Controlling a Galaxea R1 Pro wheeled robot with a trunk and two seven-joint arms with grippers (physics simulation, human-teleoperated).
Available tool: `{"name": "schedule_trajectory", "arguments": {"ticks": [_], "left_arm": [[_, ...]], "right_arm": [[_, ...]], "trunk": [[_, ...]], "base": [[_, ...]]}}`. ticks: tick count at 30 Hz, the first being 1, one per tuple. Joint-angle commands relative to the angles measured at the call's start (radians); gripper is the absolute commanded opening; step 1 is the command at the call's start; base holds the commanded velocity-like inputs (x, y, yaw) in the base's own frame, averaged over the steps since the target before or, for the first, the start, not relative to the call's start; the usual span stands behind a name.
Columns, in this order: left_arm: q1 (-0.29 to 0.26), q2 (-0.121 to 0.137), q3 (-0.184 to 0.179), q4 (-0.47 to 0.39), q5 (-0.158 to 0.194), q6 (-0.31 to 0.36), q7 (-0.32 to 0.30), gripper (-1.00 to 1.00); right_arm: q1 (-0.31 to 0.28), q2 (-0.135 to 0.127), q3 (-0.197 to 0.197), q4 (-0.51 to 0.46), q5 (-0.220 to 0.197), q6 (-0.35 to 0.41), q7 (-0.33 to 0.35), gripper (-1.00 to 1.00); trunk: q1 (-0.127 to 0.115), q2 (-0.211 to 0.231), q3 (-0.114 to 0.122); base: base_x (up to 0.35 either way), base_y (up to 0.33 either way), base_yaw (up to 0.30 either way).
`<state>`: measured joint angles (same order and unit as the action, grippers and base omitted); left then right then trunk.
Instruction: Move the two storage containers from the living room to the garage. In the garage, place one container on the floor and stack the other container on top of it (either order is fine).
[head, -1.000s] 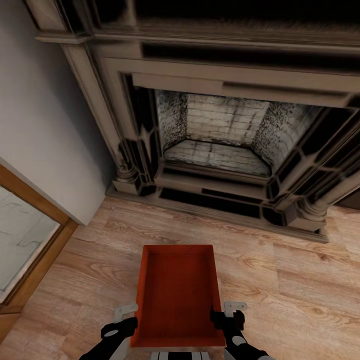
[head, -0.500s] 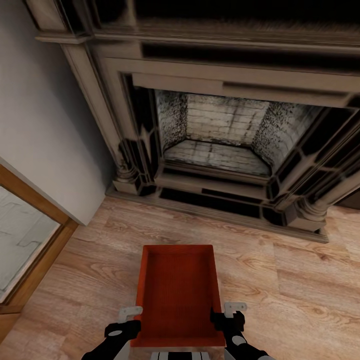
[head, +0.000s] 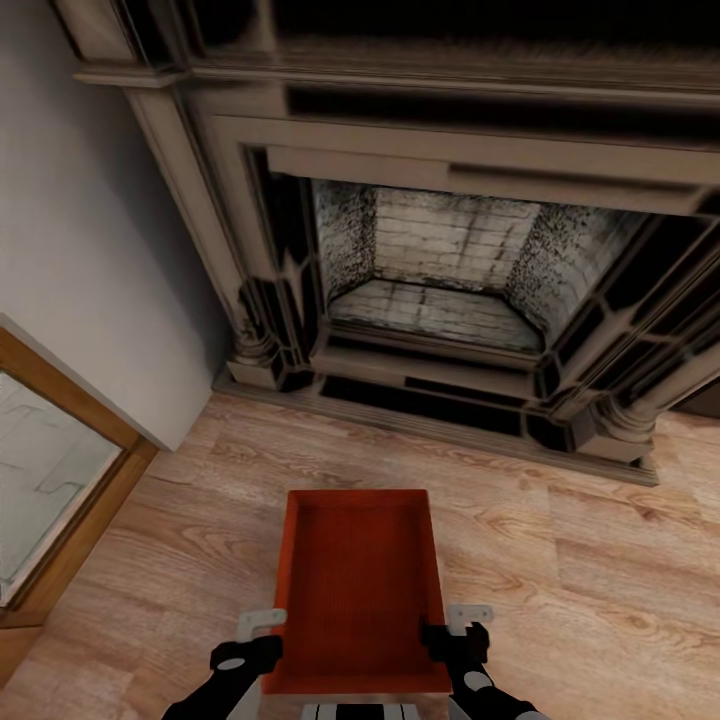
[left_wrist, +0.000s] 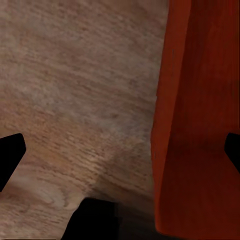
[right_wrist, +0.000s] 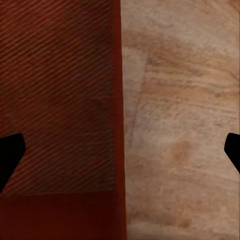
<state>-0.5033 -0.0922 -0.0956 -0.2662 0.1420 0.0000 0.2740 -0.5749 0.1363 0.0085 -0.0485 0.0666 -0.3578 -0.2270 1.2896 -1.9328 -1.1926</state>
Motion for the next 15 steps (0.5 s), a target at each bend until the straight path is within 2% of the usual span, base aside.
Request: {"name": "schedule_trajectory", "arguments": {"ticks": [1, 5, 15], "left_arm": [[0.0, 0.0, -0.008, 0.001, 0.011, 0.0, 0.006, 1.0], [0.0, 0.0, -0.01, -0.002, 0.01, 0.0, 0.01, 1.0], [0.0, 0.0, -0.012, -0.001, 0.01, 0.0, 0.01, 1.0]], "right_arm": [[0.0, 0.0, 0.001, 0.001, 0.007, -0.001, -0.006, 1.0], [0.0, 0.0, 0.001, 0.001, 0.008, -0.003, -0.003, 1.0], [0.0, -0.001, 0.001, 0.001, 0.009, -0.003, 0.0, 1.0]], "trunk": [[0.0, 0.0, -0.001], [0.0, 0.0, -0.001], [0.0, 0.0, -0.001]], "base": [[0.0, 0.212, 0.0], [0.0, 0.172, 0.0], [0.0, 0.012, 0.0]]}}
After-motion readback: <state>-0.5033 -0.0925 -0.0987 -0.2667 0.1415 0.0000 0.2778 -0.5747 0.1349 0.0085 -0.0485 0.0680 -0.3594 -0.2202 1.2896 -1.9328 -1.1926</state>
